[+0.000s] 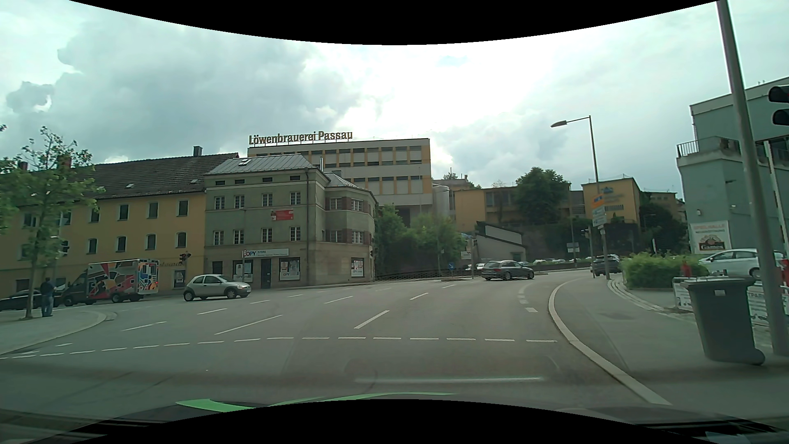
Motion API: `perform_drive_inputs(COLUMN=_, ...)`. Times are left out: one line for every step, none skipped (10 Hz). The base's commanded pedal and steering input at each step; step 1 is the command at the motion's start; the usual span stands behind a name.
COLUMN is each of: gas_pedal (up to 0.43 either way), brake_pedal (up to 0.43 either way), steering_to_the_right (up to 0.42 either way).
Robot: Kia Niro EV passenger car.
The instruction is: Follow the waypoints while adhering to traffic rules and regulations
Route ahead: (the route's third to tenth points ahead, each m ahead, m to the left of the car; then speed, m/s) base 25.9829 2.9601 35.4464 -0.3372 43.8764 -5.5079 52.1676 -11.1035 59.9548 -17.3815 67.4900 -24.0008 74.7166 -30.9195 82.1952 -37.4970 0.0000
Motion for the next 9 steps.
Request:
perform_drive_inputs(gas_pedal=0.000, brake_pedal=0.354, steering_to_the_right=0.031)
perform_drive_inputs(gas_pedal=0.000, brake_pedal=0.354, steering_to_the_right=0.031)
perform_drive_inputs(gas_pedal=0.000, brake_pedal=0.354, steering_to_the_right=0.031)
perform_drive_inputs(gas_pedal=0.000, brake_pedal=0.354, steering_to_the_right=0.031)
perform_drive_inputs(gas_pedal=0.000, brake_pedal=0.354, steering_to_the_right=0.031)
perform_drive_inputs(gas_pedal=0.000, brake_pedal=0.354, steering_to_the_right=0.031)
perform_drive_inputs(gas_pedal=0.000, brake_pedal=0.354, steering_to_the_right=0.031)
perform_drive_inputs(gas_pedal=0.000, brake_pedal=0.354, steering_to_the_right=0.031)
perform_drive_inputs(gas_pedal=0.000, brake_pedal=0.354, steering_to_the_right=0.031)
